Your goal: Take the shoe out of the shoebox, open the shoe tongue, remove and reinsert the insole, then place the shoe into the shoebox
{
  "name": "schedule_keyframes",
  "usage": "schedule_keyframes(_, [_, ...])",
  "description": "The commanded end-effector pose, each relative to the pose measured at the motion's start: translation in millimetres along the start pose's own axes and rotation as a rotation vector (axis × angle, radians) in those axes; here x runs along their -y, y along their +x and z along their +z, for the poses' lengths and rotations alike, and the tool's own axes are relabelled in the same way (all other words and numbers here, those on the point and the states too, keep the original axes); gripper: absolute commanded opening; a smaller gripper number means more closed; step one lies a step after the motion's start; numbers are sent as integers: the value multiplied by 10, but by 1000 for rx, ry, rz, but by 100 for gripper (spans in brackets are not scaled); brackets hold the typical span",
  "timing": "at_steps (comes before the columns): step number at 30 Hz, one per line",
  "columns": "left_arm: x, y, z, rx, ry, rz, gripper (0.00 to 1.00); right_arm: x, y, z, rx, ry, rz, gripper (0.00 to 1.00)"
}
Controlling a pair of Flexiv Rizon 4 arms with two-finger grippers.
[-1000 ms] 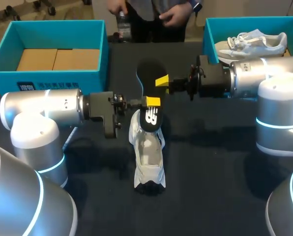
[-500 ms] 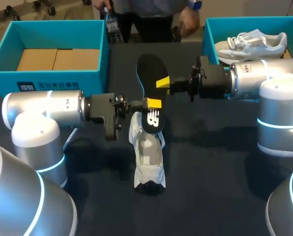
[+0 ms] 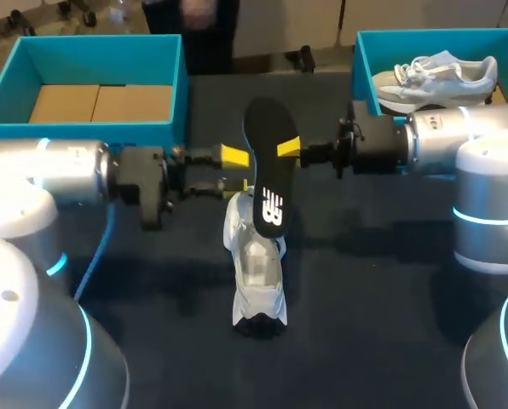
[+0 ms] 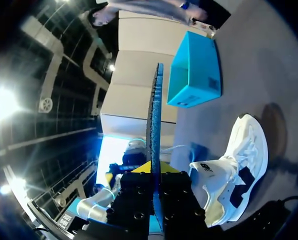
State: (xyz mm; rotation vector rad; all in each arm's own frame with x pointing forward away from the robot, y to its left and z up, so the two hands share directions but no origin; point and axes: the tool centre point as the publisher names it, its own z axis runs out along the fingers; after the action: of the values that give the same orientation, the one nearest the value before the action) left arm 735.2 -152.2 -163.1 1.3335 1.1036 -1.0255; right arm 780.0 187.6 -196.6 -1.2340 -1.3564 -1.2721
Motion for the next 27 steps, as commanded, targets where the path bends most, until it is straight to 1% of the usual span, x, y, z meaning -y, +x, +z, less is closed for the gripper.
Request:
schedule_keyframes(1, [-108, -241, -331, -109, 53, -23, 100, 17, -19, -16, 7, 7, 2, 0])
schedule_keyframes(3, [-183, -294, -377, -151, 84, -30, 100, 24, -36, -8, 7, 7, 2, 0])
schedule_keyframes(4, [-236, -336, -401, -190, 95, -32, 100, 29, -45, -5, 6, 7, 1, 0])
schedule_keyframes(6, [-368, -415, -435, -274, 160, -6, 100, 44, -76, -11, 16, -1, 14, 0])
schedule_keyframes(16, [-368, -415, -435, -274, 160, -6, 100, 44, -76, -11, 16, -1, 14, 0])
schedule_keyframes(17, [-358, -407, -409, -263, 152, -44, 100, 44, -76, -11, 16, -1, 14, 0])
schedule_keyframes(18, [-374, -451, -394, -268, 138, -58, 100, 44, -76, -11, 16, -1, 14, 0])
schedule_keyframes(19, [-413, -522, -377, -305, 128, -81, 100, 44, -76, -11, 16, -1, 14, 0])
schedule_keyframes(20, [-471, -591, -366, -328, 132, -101, 100, 44, -76, -11, 16, -1, 14, 0])
schedule_keyframes(22, [-573, -755, -338, -425, 157, -94, 100, 44, -76, -11, 16, -1, 14, 0])
schedule_keyframes(23, [-619, -820, -334, -426, 173, -100, 100, 44, -76, -11, 16, -1, 14, 0])
schedule_keyframes(24, [-619, -820, -334, -426, 173, -100, 100, 44, -76, -11, 16, -1, 14, 0])
schedule_keyframes(25, [-691, -923, -302, -546, 196, -100, 100, 44, -76, -11, 16, -1, 14, 0])
schedule_keyframes(26, [-735, -996, -281, -569, 229, -94, 100, 44, -76, -11, 16, -1, 14, 0])
schedule_keyframes(27, [-761, -1039, -276, -614, 232, -89, 100, 44, -76, -11, 16, -1, 14, 0])
